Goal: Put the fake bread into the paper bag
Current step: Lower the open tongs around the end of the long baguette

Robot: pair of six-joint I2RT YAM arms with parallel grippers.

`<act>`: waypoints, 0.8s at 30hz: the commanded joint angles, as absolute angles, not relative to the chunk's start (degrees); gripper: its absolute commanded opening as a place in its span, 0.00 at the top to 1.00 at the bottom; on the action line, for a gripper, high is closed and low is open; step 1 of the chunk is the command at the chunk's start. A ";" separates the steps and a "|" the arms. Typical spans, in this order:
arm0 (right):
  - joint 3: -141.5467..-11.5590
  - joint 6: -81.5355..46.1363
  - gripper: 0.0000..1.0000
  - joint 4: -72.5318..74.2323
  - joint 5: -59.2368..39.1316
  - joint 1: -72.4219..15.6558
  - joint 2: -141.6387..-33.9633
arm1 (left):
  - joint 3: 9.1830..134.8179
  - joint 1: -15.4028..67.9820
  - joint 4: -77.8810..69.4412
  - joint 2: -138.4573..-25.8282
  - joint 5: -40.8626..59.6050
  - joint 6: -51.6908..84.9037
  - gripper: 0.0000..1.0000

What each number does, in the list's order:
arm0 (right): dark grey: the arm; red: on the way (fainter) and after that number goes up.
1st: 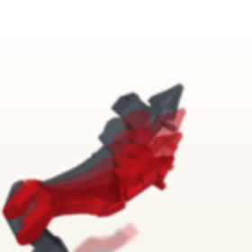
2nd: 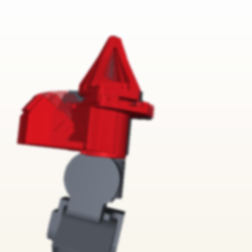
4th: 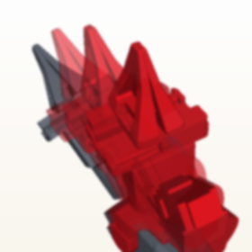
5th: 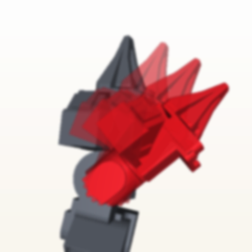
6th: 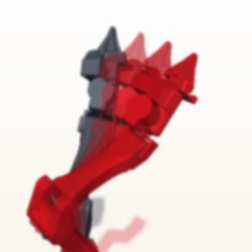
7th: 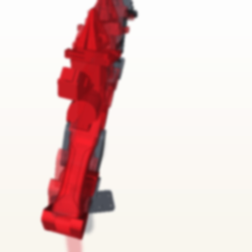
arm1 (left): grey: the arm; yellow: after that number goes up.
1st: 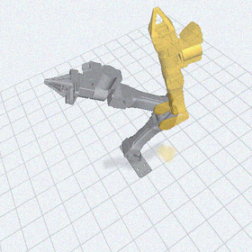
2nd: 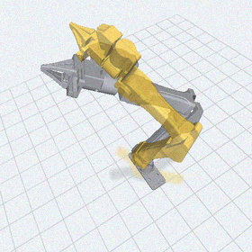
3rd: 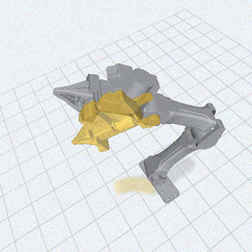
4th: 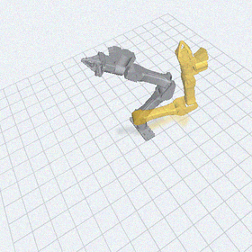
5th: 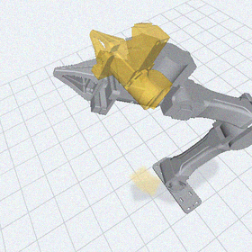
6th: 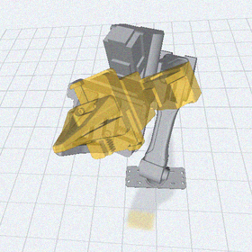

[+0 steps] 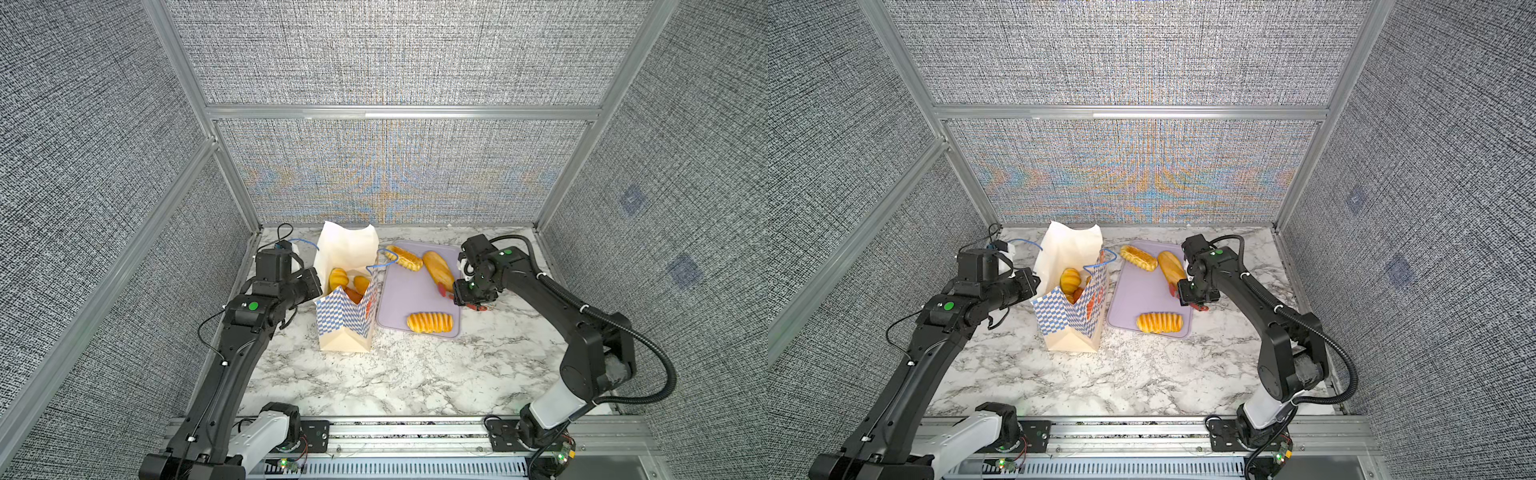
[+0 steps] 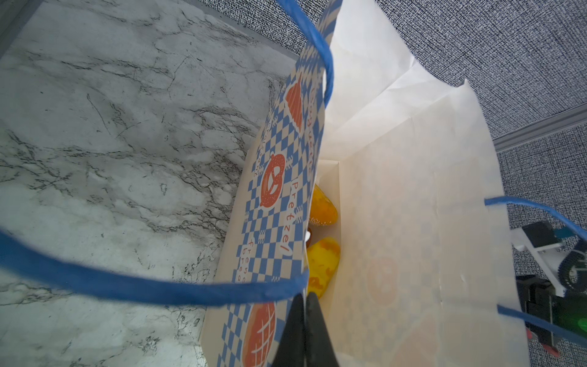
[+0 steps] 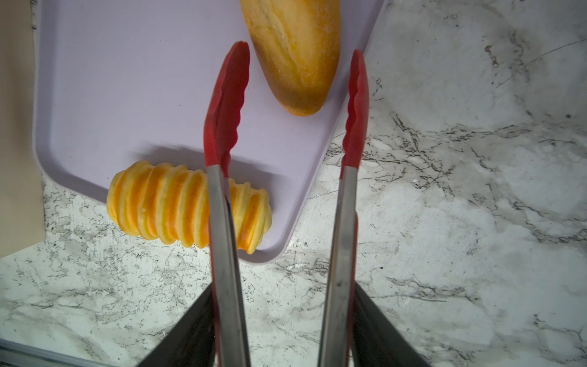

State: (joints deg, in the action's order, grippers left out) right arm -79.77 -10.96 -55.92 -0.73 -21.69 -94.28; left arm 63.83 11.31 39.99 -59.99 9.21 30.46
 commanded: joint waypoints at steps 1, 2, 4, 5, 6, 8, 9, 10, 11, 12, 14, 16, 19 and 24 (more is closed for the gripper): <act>-80.67 -10.27 0.37 -55.51 -0.80 -21.77 -94.82 | 63.66 11.28 39.90 -60.02 9.27 30.32 0.98; -80.89 -10.17 0.37 -55.46 -0.79 -21.71 -95.15 | 63.64 11.29 39.90 -60.03 9.26 30.31 0.98; -81.25 -10.10 0.37 -55.30 -0.71 -21.83 -95.86 | 63.65 11.33 39.99 -59.99 9.29 30.32 0.98; -81.53 -9.96 0.37 -55.22 -0.70 -21.84 -96.13 | 63.69 11.32 40.07 -59.90 9.27 30.29 0.98; -81.78 -9.89 0.37 -55.26 -0.70 -21.80 -96.55 | 63.72 11.25 40.14 -59.86 9.32 30.24 0.98; -82.17 -9.92 0.37 -55.19 -0.75 -21.82 -97.27 | 63.79 11.30 40.19 -59.83 9.22 30.29 0.98; -82.43 -9.77 0.37 -55.19 -0.75 -21.85 -97.66 | 63.81 11.30 40.19 -59.85 9.16 30.23 0.98; -82.59 -9.81 0.37 -55.05 -0.78 -21.84 -97.95 | 63.81 11.27 40.25 -59.85 9.20 30.25 0.98; -82.86 -9.80 0.37 -54.97 -0.73 -21.79 -98.28 | 63.81 11.28 40.26 -59.85 9.11 30.19 0.98; -83.01 -9.70 0.37 -54.90 -0.71 -21.78 -98.50 | 63.81 11.27 40.25 -59.83 9.12 30.24 0.98; -83.34 -9.67 0.38 -54.82 -0.64 -21.79 -99.07 | 63.81 11.28 40.25 -59.92 9.18 30.23 0.98; -83.66 -9.70 0.38 -54.84 -0.60 -21.74 -99.40 | 63.87 11.30 40.31 -59.94 9.18 30.16 0.98; -83.98 -9.62 0.38 -54.58 -0.61 -21.80 -99.90 | 63.99 11.33 40.34 -59.98 9.10 30.15 0.98; -84.19 -9.49 0.44 -54.57 -0.44 -21.78 -100.11 | 64.29 11.33 40.49 -60.18 9.04 30.10 0.98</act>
State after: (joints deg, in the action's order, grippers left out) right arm -83.70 -9.96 -54.81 -0.49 -21.78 -100.09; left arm 63.86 11.31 39.99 -59.99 9.19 30.46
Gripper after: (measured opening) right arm 0.574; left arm 0.048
